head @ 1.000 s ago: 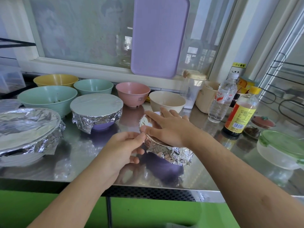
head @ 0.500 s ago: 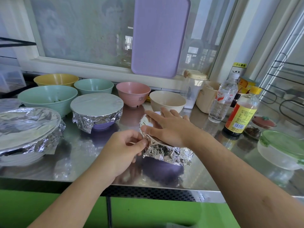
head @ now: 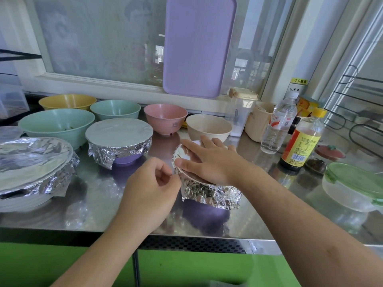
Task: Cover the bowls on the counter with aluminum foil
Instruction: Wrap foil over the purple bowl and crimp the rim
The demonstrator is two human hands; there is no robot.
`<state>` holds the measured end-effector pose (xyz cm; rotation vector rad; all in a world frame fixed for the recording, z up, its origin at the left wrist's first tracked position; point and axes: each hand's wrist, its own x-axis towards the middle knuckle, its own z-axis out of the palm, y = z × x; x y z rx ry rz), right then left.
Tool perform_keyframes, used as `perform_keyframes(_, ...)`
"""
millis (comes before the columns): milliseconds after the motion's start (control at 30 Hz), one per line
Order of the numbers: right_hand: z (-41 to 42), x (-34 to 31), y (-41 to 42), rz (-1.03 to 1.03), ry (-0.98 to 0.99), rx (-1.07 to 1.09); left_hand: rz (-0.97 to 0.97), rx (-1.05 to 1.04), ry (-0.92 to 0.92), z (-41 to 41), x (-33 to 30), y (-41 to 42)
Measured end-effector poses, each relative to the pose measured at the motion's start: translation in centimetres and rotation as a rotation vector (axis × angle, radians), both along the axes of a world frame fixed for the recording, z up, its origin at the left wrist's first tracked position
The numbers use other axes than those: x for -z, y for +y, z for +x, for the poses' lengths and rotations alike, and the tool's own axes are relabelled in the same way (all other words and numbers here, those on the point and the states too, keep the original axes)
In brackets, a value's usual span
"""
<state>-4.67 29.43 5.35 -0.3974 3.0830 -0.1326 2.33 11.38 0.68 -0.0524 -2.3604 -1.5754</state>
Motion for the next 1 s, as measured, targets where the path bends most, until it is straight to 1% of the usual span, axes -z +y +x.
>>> perform_keyframes(33, 0.0, 0.0, 0.0, -0.003, 0.002, 0.002, 0.089, 0.061, -0.026, 0.2, -0.5, 0.2)
perform_keyframes(100, 0.0, 0.0, 0.0, -0.001, -0.008, 0.004, 0.214, 0.170, -0.135, 0.3, -1.2, 1.0)
perform_keyframes(200, 0.1, 0.0, -0.1, -0.001, -0.022, 0.006, 0.351, 0.193, -0.275, -0.4, -1.1, 2.0)
perform_keyframes(333, 0.0, 0.0, 0.0, 0.001, -0.014, 0.007, 0.525, 0.200, -0.339, -0.8, -0.7, 2.1)
perform_keyframes(400, 0.1, -0.1, 0.0, -0.003, -0.015, 0.003, 0.518, 0.221, -0.320, -0.5, -0.7, 2.1)
perform_keyframes(433, 0.1, -0.2, 0.0, -0.004, -0.014, 0.001, 0.434, 0.218, -0.286, -0.3, -0.5, 2.1)
perform_keyframes(467, 0.1, -0.2, -0.1, -0.006, -0.011, -0.002, 0.260, 0.182, -0.218, -0.1, -0.4, 2.0)
perform_keyframes(500, 0.1, -0.3, -0.1, -0.003, -0.013, -0.003, 0.041, 0.109, -0.118, 0.1, -0.3, 1.8)
perform_keyframes(533, 0.1, -0.2, -0.1, -0.001, -0.011, -0.006, -0.132, 0.023, 0.010, 0.2, -0.4, 1.6)
perform_keyframes(567, 0.1, -0.1, 0.0, -0.005, -0.005, -0.010, -0.240, -0.038, 0.151, 0.2, -0.6, 1.4)
perform_keyframes(600, 0.1, -0.1, 0.0, -0.009, -0.001, -0.011, -0.299, -0.054, 0.275, 0.1, -0.8, 1.5)
perform_keyframes(633, 0.1, -0.1, 0.1, -0.007, 0.000, -0.012, -0.333, -0.037, 0.358, -0.3, -1.0, 1.7)
perform_keyframes(667, 0.0, -0.1, 0.2, 0.008, 0.003, -0.021, -0.362, -0.008, 0.389, -0.9, -1.3, 2.2)
perform_keyframes(700, -0.1, -0.1, 0.3, 0.033, 0.008, -0.036, -0.385, 0.029, 0.368, -1.3, -1.6, 2.7)
perform_keyframes(800, -0.4, 0.0, 1.0, 0.082, 0.053, -0.130, -0.466, 0.180, 0.188, -2.0, -2.8, 4.0)
perform_keyframes(867, -0.6, -0.1, 2.0, 0.013, 0.056, -0.155, -0.560, 0.246, 0.087, -2.0, -2.9, 4.2)
perform_keyframes(933, -0.3, 0.1, 3.1, 0.028, 0.067, -0.168, -0.656, 0.284, -0.005, -2.0, -2.9, 4.0)
perform_keyframes(967, -0.1, 0.2, 3.8, -0.027, 0.080, -0.161, -0.696, 0.289, -0.034, -2.0, -2.9, 3.8)
perform_keyframes(1000, 0.1, 0.3, 4.3, -0.115, 0.137, -0.191, -0.728, 0.288, -0.041, -2.0, -2.9, 3.7)
